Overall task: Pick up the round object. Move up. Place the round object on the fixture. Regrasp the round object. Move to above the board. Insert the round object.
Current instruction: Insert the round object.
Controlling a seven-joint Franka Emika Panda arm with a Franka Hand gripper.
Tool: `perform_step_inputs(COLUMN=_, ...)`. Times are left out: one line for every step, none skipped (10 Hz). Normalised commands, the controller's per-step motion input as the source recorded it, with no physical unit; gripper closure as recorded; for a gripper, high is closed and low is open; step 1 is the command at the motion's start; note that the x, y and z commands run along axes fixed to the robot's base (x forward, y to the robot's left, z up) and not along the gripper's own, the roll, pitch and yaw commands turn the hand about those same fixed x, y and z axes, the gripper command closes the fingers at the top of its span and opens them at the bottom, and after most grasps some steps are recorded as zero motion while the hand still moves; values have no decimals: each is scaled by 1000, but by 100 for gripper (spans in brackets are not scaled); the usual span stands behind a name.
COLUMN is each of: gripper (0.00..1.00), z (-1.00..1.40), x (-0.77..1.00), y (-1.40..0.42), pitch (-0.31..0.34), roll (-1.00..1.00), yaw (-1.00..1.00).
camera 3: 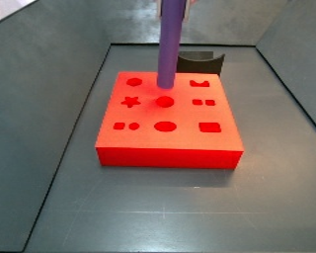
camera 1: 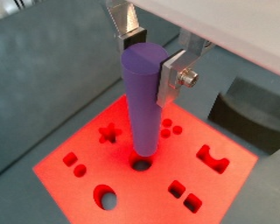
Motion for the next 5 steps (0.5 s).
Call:
perform_step_inputs(gripper=100, z=-686, x=-71, y=-3, pitch=-219, roll=0, yaw=0)
perform_step_inputs(gripper=100, z=-494, x=-43, y=-20, pitch=-180, roll=0, yaw=0)
perform_step_inputs(gripper=100, z=-289, x=-6, y=-54, pitch=-71, roll=0, yaw=0)
perform_step_inputs(gripper=100, z=-323, x=0, y=-109, pitch=-31, roll=0, yaw=49)
perform_step_inputs(gripper=100, z=-357, x=-31, y=-137, pitch=-90, roll=0, yaw=60)
